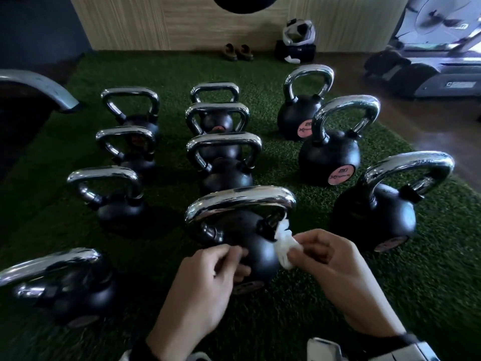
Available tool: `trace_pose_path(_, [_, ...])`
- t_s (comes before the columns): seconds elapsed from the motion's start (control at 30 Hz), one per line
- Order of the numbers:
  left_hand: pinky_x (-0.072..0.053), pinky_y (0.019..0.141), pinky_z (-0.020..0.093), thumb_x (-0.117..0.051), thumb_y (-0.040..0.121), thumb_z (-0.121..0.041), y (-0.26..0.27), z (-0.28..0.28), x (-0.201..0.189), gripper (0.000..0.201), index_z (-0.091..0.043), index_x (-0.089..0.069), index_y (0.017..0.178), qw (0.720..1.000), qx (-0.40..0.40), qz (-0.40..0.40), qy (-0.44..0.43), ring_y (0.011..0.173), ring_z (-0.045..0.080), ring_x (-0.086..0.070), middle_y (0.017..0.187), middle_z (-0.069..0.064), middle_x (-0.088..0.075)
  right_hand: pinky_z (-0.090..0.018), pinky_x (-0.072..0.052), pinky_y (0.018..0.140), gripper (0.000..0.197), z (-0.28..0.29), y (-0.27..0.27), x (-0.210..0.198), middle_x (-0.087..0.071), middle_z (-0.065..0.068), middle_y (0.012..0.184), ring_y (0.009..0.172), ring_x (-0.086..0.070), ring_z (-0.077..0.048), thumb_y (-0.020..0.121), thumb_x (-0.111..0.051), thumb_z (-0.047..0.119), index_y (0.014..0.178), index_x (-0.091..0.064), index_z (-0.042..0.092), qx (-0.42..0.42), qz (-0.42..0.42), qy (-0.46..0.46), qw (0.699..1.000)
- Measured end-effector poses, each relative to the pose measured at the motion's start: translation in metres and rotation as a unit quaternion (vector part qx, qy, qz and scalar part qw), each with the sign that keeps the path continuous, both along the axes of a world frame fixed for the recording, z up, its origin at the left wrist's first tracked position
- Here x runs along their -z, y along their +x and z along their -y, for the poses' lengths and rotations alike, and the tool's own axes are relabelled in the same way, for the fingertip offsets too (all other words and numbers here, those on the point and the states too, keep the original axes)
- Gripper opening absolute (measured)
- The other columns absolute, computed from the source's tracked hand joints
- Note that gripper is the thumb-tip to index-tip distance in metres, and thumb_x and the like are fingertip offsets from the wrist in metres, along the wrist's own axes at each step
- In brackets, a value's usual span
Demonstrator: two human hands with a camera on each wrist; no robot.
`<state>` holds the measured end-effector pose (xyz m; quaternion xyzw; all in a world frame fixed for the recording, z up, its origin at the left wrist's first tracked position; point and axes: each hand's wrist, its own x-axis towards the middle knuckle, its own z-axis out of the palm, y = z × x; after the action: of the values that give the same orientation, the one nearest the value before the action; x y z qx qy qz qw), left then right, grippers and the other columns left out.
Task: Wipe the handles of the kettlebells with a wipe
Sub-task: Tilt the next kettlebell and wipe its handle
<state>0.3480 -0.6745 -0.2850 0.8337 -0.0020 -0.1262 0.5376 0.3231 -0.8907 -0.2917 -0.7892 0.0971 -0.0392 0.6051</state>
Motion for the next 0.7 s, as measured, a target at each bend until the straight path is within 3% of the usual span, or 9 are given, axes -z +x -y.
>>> trace_pose_path(0.07, [-0.062,0.072,0.024,-0.053,0.092,-0.046,-0.004,0.012,-0.002,0.038,-0.021,-0.076,0.109,0.976,-0.005,-0.121,-0.182,0.09,0.014,-0.078,0.095,0.003,-0.081,-0.041,-0.055,0.08,0.021,-0.006,-0.008,-0.008,-0.078,-0.005,0.081,0.077,-0.072,-0.018,0.079,-0.084,0.008,0.088,-0.077,0.026,-0.05,0.004,0.014,0.999])
trace_pose_path(0.13, [-0.063,0.078,0.027,-0.051,0.092,-0.048,-0.006,0.018,0.0,0.047,-0.013,-0.078,0.108,0.954,0.025,-0.167,-0.247,0.097,0.021,-0.078,0.104,0.01,-0.08,-0.037,-0.055,0.074,0.021,-0.009,-0.01,-0.014,-0.075,-0.003,0.081,0.072,-0.07,-0.015,0.075,-0.088,0.01,0.084,-0.078,0.027,-0.089,0.004,-0.02,0.996])
trace_pose_path(0.27, [-0.062,0.081,0.028,-0.061,0.087,-0.039,-0.007,0.02,0.0,0.033,-0.018,-0.085,0.097,0.944,0.027,-0.143,-0.295,0.101,0.022,-0.077,0.105,0.017,-0.079,-0.045,-0.06,0.068,0.023,-0.018,-0.004,-0.016,-0.072,0.001,0.077,0.07,-0.069,-0.023,0.071,-0.092,0.021,0.083,-0.073,0.025,-0.07,0.056,-0.079,0.993])
trace_pose_path(0.33, [-0.063,0.087,0.034,-0.067,0.085,-0.034,-0.007,0.021,0.002,0.026,-0.019,-0.085,0.097,0.941,0.01,-0.122,-0.314,0.105,0.026,-0.075,0.105,0.014,-0.079,-0.037,-0.055,0.058,0.028,-0.024,-0.001,-0.017,-0.068,0.002,0.072,0.061,-0.063,-0.019,0.071,-0.091,0.026,0.082,-0.065,0.023,-0.034,0.095,-0.099,0.99])
trace_pose_path(0.4, [-0.062,0.091,0.039,-0.07,0.085,-0.029,-0.009,0.022,-0.001,0.02,-0.022,-0.085,0.096,0.941,-0.013,-0.091,-0.325,0.104,0.03,-0.075,0.102,0.012,-0.08,-0.031,-0.051,0.055,0.031,-0.025,0.001,-0.018,-0.065,0.002,0.073,0.06,-0.059,-0.018,0.073,-0.089,0.027,0.087,-0.062,0.023,-0.049,0.101,-0.096,0.989])
trace_pose_path(0.47, [-0.062,0.09,0.03,-0.072,0.086,-0.024,-0.012,0.02,-0.007,0.015,-0.024,-0.086,0.092,0.956,-0.031,-0.002,-0.292,0.101,0.022,-0.077,0.098,0.003,-0.081,-0.033,-0.05,0.06,0.03,-0.018,0.004,-0.017,-0.066,0.0,0.078,0.064,-0.058,-0.02,0.077,-0.087,0.019,0.094,-0.062,0.022,-0.084,0.092,-0.037,0.991])
trace_pose_path(0.53, [-0.057,0.088,0.017,-0.073,0.088,-0.02,-0.015,0.016,-0.016,0.015,-0.025,-0.083,0.098,0.963,-0.059,0.138,-0.224,0.1,0.009,-0.076,0.1,-0.009,-0.081,-0.031,-0.048,0.064,0.027,-0.005,0.009,-0.009,-0.066,-0.002,0.08,0.069,-0.056,-0.019,0.082,-0.08,0.003,0.096,-0.062,0.017,-0.046,0.102,0.04,0.993])
trace_pose_path(0.6, [-0.058,0.087,0.016,-0.073,0.092,-0.015,-0.016,0.011,-0.027,0.019,-0.017,-0.079,0.111,0.941,-0.097,0.276,-0.171,0.102,0.006,-0.075,0.109,-0.009,-0.079,-0.028,-0.05,0.066,0.033,0.006,0.02,0.004,-0.068,-0.002,0.086,0.073,-0.06,-0.018,0.082,-0.078,-0.002,0.101,-0.063,0.02,0.035,0.089,0.064,0.993])
trace_pose_path(0.7, [-0.062,0.089,0.03,-0.07,0.098,-0.01,-0.002,0.007,-0.043,0.023,-0.006,-0.075,0.12,0.871,-0.094,0.482,-0.017,0.111,0.01,-0.073,0.121,0.0,-0.075,-0.035,-0.061,0.08,0.05,0.002,0.039,0.025,-0.073,-0.001,0.105,0.092,-0.074,-0.018,0.076,-0.087,0.013,0.116,-0.062,0.03,0.038,0.02,0.051,0.998])
